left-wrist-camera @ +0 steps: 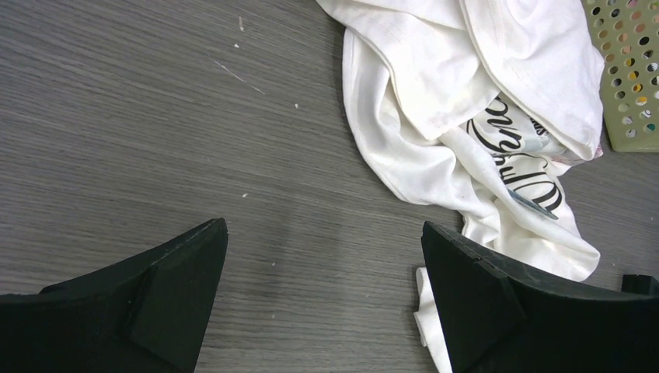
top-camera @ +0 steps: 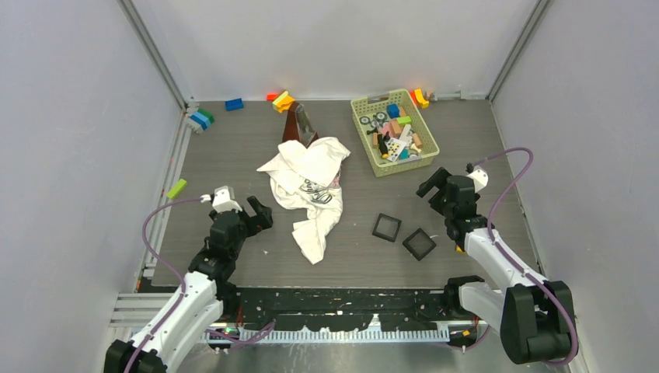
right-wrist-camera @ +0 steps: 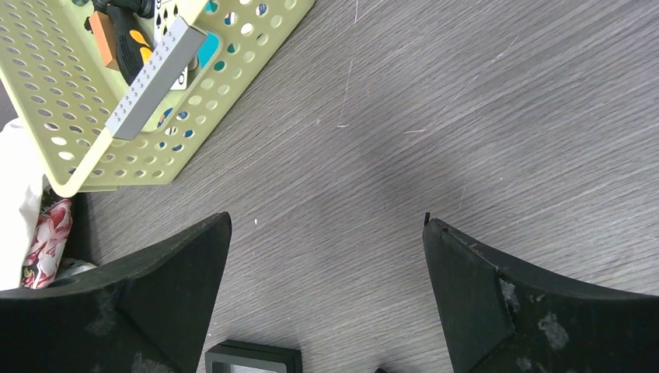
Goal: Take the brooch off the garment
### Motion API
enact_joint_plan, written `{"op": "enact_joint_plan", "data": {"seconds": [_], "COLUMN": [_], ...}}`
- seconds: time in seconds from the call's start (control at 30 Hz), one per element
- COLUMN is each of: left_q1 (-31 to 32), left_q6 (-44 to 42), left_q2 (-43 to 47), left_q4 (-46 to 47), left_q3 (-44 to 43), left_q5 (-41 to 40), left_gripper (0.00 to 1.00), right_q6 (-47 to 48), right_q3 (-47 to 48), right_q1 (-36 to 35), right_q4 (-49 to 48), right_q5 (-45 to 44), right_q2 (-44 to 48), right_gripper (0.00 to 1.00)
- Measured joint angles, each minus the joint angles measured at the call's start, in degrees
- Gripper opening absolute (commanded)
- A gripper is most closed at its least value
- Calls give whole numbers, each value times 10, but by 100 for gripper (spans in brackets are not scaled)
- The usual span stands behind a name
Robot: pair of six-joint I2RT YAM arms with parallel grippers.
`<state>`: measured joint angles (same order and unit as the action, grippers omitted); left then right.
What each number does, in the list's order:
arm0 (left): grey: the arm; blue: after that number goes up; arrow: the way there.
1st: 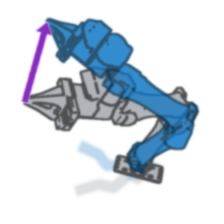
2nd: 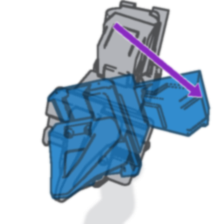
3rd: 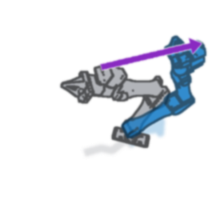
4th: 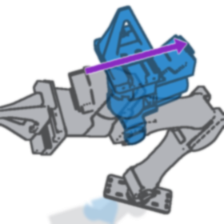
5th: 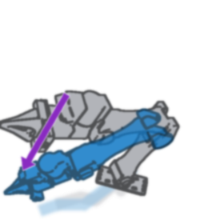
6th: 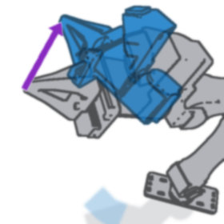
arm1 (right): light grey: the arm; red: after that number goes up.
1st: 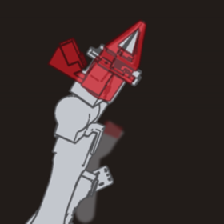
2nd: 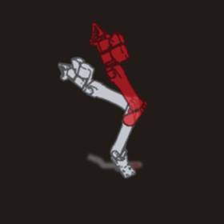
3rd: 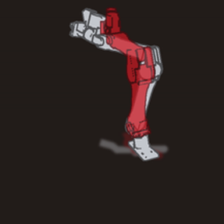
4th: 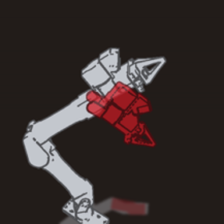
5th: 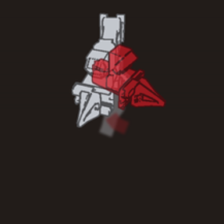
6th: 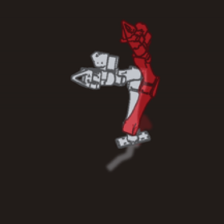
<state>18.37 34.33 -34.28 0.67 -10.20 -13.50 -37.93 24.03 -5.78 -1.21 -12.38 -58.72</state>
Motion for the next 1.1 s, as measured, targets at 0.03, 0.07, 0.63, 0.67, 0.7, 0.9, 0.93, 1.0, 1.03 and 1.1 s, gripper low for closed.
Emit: {"op": "enact_joint_plan", "data": {"seconds": [0.03, 0.07, 0.63, 0.67, 0.7, 0.9, 0.93, 1.0, 1.03, 1.1], "left_q1": [0, 0, 1, 2, 4, 12, 14, 22, 27, 42], "left_q6": [0, 0, -35, -36, -36, -44, -46, -50, -52, -60], "left_q2": [0, 0, -142, -164, -170, -183, -184, -191, -197, -215], "left_q4": [1, 3, 76, 79, 80, 99, 101, 103, 104, 107], "left_q3": [0, 0, -21, -26, -27, -32, -33, -38, -41, -49], "left_q5": [0, 0, 150, 162, 167, 195, 199, 204, 205, 207], "left_gripper": [100, 100, 87, 87, 86, 82, 82, 82, 82, 81], "right_q6": [0, 0, -15, -15, -15, -15, -15, -15, -15, -15], "right_q3": [0, 1, 7, 7, 7, 9, 9, 9, 9, 9], "right_q1": [0, 0, -6, -10, -15, -35, -35, -35, -35, -36], "right_q4": [0, 1, -2, -6, -9, -18, -17, -18, -18, -18], "right_q5": [0, 0, 40, 45, 50, 69, 71, 72, 73, 74], "right_q2": [1, 1, 14, 14, 12, -17, -19, -19, -19, -19], "right_gripper": [100, 100, 100, 100, 100, 100, 100, 100, 100, 100]}}
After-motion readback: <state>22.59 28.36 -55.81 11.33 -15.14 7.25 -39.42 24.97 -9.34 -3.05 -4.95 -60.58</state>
